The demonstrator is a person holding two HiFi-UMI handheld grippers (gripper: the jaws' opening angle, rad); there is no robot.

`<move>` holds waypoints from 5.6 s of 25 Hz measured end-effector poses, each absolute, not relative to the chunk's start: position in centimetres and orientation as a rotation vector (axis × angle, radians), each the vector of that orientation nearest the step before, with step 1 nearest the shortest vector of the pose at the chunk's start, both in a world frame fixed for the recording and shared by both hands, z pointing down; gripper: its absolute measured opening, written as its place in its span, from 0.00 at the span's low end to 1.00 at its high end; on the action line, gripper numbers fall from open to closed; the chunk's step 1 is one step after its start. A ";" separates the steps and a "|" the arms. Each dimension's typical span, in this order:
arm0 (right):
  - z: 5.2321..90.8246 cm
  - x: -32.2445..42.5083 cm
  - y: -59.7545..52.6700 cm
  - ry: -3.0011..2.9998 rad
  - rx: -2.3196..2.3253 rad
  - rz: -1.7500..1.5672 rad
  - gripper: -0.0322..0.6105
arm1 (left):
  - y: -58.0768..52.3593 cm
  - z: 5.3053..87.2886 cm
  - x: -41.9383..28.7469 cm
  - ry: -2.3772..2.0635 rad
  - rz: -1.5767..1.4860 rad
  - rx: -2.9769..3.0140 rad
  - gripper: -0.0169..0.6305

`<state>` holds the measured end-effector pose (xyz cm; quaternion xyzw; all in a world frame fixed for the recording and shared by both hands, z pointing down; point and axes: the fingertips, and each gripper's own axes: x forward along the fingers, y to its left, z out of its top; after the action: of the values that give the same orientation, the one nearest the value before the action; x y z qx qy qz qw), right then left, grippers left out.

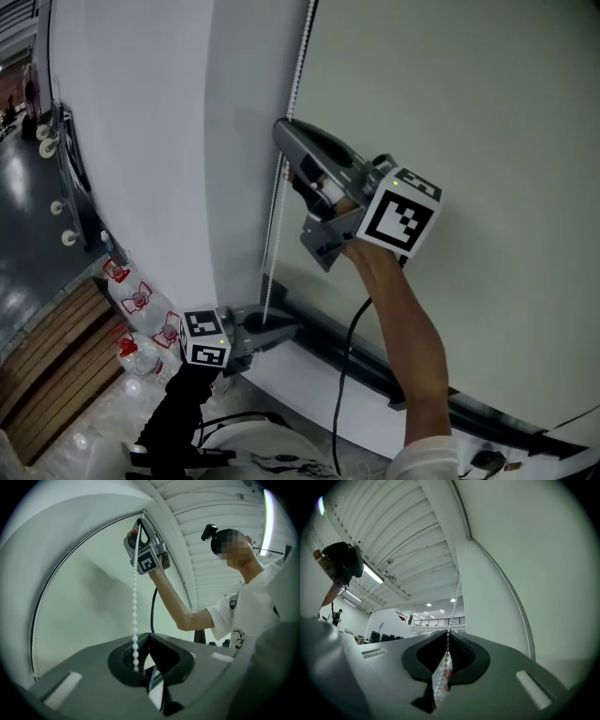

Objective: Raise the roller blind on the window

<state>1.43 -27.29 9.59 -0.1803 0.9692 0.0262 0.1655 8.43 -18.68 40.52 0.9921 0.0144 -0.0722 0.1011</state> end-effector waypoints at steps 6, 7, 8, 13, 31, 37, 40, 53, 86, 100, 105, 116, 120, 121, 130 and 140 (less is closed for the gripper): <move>13.9 1.6 -26.8 2.819 -0.532 0.046 0.07 | -19.2 40.2 8.9 0.042 -0.213 2.926 0.02; 14.4 1.7 -26.7 2.823 -0.532 0.039 0.07 | -19.2 40.1 9.0 0.043 -0.214 2.924 0.02; 14.8 1.7 -26.5 2.825 -0.529 0.032 0.07 | -19.2 40.0 9.1 0.044 -0.218 2.923 0.02; 16.5 1.4 -25.4 2.841 -0.519 0.029 0.07 | -19.2 39.7 8.8 0.044 -0.232 2.933 0.02; 24.4 0.9 -23.8 2.950 -0.493 -0.136 0.08 | -19.3 38.7 8.4 0.008 -0.270 2.942 0.02; 19.1 0.6 -25.9 2.876 -0.488 -0.085 0.30 | -18.3 39.0 8.1 0.025 -0.277 2.941 0.02; 15.1 1.2 -27.5 2.829 -0.492 -0.040 0.30 | -18.2 39.4 8.6 0.041 -0.262 2.936 0.02; 2.9 0.7 -29.7 2.685 -0.447 0.075 0.24 | -18.2 39.9 8.1 0.040 -0.248 2.930 0.02; 15.9 1.0 -26.6 2.824 -0.514 -0.011 0.07 | -18.8 39.6 8.0 0.041 -0.251 2.925 0.02; 23.3 0.8 -24.4 2.873 -0.447 -0.235 0.07 | -19.3 38.4 8.1 0.021 -0.284 2.935 0.02; 21.9 0.4 -25.7 2.894 -0.476 -0.165 0.21 | -19.1 38.5 8.3 0.035 -0.281 2.936 0.02; 7.9 0.6 -29.8 2.760 -0.460 0.023 0.24 | -19.0 39.3 8.1 0.037 -0.256 2.927 0.02; 3.6 0.7 -30.9 2.722 -0.446 0.049 0.22 | -19.3 39.1 8.0 0.026 -0.255 2.926 0.02; 2.7 0.8 -31.0 2.717 -0.442 0.051 0.22 | -19.3 39.0 8.1 0.020 -0.252 2.926 0.02; 0.9 1.1 -29.5 2.660 -0.423 0.058 0.08 | -18.7 40.3 8.3 0.021 -0.248 2.918 0.02; 0.8 1.3 -29.5 2.661 -0.453 0.087 0.07 | -19.5 38.7 7.8 0.037 -0.267 2.895 0.02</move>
<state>1.34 -29.54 0.84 -0.1636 0.9615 0.0315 0.2184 7.78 -19.50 38.65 0.9889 0.0125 -0.0912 0.1167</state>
